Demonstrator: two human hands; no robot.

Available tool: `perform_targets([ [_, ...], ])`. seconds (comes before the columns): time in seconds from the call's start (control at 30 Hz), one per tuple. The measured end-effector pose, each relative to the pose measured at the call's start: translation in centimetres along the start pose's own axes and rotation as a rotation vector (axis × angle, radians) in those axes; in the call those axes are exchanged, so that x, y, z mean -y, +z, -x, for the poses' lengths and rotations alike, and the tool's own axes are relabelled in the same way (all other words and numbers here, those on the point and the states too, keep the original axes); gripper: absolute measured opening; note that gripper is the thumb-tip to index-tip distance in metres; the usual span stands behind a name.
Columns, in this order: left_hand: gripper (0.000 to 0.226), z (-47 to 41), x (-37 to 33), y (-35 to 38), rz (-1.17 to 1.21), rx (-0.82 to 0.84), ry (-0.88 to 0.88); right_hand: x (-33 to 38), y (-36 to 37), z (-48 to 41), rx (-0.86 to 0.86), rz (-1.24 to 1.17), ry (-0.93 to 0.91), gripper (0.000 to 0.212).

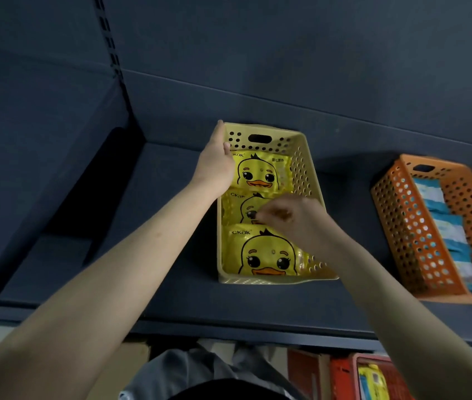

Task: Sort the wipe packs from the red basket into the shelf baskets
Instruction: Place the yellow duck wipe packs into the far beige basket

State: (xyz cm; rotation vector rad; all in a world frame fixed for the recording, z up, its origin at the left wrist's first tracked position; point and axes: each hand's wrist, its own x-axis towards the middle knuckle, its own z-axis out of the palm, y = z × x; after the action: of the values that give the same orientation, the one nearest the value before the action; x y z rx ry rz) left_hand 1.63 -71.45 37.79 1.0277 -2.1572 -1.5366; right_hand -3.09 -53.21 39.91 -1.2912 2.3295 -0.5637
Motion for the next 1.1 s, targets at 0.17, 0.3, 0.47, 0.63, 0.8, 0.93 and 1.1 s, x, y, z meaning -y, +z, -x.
perform_targets([
  [0.17, 0.052, -0.8, 0.1, 0.5, 0.009, 0.004, 0.016, 0.2, 3.5, -1.6, 0.232, 0.185, 0.290, 0.065],
  [0.3, 0.051, -1.2, 0.1, 0.6, -0.013, 0.023, 0.019, -0.3, 4.7, -2.3, 0.319, 0.221, 0.356, 0.078],
  [0.47, 0.051, -1.7, 0.1, 1.0, 0.019, 0.038, 0.021, -0.1, 4.9, -2.9, 0.344, 0.227, 0.388, 0.082],
  [0.63, 0.053, -1.1, 0.0, -0.3, 0.061, 0.161, 0.034, 0.3, 3.1, -2.0, 0.224, 0.085, 0.345, 0.078],
  [0.8, 0.057, 0.7, -1.8, -3.5, -0.218, 0.156, 0.170, 2.3, -3.2, 1.9, -0.110, -0.059, 0.271, 0.059],
  [0.93, 0.057, 5.0, -5.0, -2.4, -0.388, 0.049, 0.357, 2.1, -7.7, 8.7, -0.434, 0.057, 0.217, 0.053],
  [1.1, 0.046, 14.9, -8.5, 5.8, -0.380, 0.053, 0.620, -1.9, -9.8, 22.8, -0.655, 0.128, 0.356, 0.051],
])
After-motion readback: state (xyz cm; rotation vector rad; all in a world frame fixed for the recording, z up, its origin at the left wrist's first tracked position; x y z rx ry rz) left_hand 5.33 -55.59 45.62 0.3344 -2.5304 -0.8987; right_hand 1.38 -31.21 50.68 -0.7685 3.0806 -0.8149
